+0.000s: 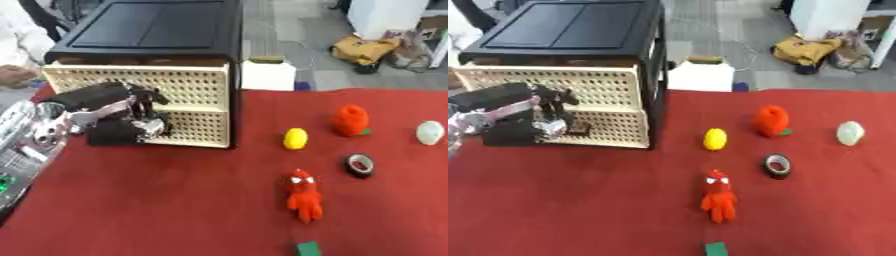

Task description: Pick up objects from table and place into drawer.

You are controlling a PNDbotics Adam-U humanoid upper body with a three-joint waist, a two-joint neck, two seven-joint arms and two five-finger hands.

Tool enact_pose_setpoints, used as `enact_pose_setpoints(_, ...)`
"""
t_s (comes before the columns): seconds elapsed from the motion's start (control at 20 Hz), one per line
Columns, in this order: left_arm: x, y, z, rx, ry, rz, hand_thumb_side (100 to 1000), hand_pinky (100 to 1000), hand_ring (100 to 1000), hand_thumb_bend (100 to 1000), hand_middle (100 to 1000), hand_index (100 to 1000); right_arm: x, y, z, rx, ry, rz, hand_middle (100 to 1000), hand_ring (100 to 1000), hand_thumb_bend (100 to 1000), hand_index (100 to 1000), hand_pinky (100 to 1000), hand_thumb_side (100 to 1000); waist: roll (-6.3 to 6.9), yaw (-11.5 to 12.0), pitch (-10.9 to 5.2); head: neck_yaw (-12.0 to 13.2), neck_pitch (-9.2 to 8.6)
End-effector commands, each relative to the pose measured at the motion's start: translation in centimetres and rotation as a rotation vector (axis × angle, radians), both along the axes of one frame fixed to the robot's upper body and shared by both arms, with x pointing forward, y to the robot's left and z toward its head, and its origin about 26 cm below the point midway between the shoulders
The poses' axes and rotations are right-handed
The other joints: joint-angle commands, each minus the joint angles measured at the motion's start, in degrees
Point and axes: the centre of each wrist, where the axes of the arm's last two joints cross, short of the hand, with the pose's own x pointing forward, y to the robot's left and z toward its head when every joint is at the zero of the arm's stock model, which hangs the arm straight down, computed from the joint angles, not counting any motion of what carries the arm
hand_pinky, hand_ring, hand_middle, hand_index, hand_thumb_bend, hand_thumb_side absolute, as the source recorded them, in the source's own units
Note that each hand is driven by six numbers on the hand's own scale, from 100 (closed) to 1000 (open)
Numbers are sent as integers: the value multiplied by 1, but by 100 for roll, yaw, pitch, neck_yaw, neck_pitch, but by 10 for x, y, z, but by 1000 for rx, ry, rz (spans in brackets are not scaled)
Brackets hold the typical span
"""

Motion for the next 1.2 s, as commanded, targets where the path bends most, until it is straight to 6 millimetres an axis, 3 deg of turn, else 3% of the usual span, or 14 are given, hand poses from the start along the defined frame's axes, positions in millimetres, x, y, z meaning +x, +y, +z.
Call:
enact_pose_setpoints(0.05, 0, 2, 10, 4, -40, 9, 1000, 516, 774, 100, 788, 948, -1, -1, 8, -13, -23, 1, 577, 744, 100, 712, 701, 860, 11, -15, -88, 12, -74)
enact_pose_setpoints(0.4, 3, 1, 8, 9, -32, 1, 1000, 531, 787, 100, 832, 981, -1, -2, 8, -8, -21, 4, 577, 744, 100, 712, 701, 856, 13, -17, -105, 20, -80)
enact_pose_setpoints(0.7, -4, -1, 7, 15, -22, -38, 1000, 431, 666, 100, 661, 877, -1, -2, 8, -8, -19, 6, 577, 744, 100, 713, 702, 857, 5, 0, -131, 11, -47)
enact_pose_setpoints(1.2, -71, -9, 38, -70, -179, -176, 1000, 156, 442, 100, 482, 763, -2, -5, 8, -7, -18, 9, 580, 746, 100, 714, 705, 862, -45, 136, -224, -121, 105)
